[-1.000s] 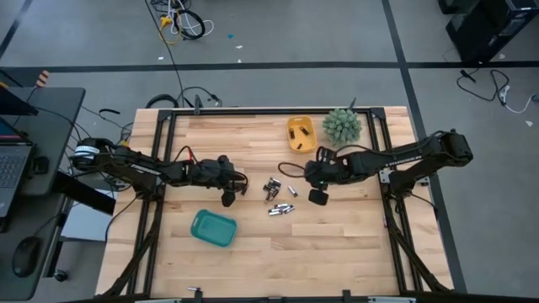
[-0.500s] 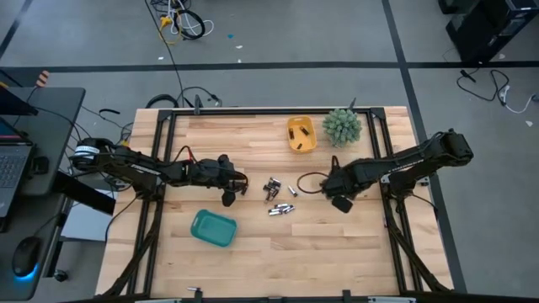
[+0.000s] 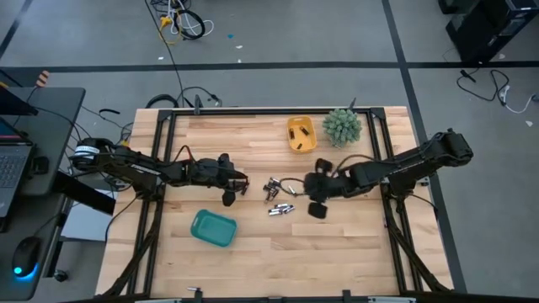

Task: Sort batteries
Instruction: Put the black battery into the yellow bin

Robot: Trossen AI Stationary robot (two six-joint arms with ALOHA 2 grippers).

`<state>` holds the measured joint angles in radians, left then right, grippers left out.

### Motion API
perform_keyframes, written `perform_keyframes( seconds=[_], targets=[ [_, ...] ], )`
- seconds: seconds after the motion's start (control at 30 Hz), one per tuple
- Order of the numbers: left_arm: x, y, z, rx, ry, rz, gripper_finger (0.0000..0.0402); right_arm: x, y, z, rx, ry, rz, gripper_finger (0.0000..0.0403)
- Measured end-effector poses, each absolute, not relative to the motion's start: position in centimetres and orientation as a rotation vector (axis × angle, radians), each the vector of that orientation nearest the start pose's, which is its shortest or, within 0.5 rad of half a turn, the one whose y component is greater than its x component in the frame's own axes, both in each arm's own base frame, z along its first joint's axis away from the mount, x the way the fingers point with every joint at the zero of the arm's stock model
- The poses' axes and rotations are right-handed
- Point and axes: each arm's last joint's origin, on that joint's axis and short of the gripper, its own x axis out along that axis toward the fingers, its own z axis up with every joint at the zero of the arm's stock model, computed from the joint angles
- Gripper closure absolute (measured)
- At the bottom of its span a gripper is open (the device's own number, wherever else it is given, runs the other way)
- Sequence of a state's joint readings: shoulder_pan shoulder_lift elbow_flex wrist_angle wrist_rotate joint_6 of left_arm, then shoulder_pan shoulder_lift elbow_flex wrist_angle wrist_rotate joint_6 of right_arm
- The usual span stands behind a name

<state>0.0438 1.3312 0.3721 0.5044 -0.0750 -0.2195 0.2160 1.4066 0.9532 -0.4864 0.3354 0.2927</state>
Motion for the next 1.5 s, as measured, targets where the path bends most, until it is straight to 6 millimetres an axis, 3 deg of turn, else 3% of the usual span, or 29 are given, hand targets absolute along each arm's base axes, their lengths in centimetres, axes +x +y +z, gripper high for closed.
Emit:
perform_keyframes(
  seconds=[0.1,0.27,0.57,0.8,1.2,1.5],
  targets=[
    [23.3,1.2,15.1,-0.209,0.449,0.167,0.0282,29.3,5.0,24.0,-0.085,0.736,-0.15,0.0289],
    [23.3,1.2,15.0,-0.208,0.453,0.167,0.0282,32.2,4.5,22.5,-0.238,0.64,-0.094,0.0289],
    [23.5,1.4,15.4,-0.166,0.405,0.216,0.0282,36.6,2.9,19.6,-0.305,0.781,-0.026,0.0288],
    [23.4,1.7,15.3,-0.119,0.413,0.289,0.0282,36.8,2.7,16.6,-0.302,0.928,0.082,0.0288],
    [23.3,2.0,15.3,-0.069,0.414,0.39,0.0282,37.4,2.8,13.1,-0.385,1.007,0.137,0.029],
    [23.3,2.0,15.4,-0.07,0.411,0.39,0.0282,37.4,2.5,12.6,-0.376,1.029,0.132,0.0294]
  ],
)
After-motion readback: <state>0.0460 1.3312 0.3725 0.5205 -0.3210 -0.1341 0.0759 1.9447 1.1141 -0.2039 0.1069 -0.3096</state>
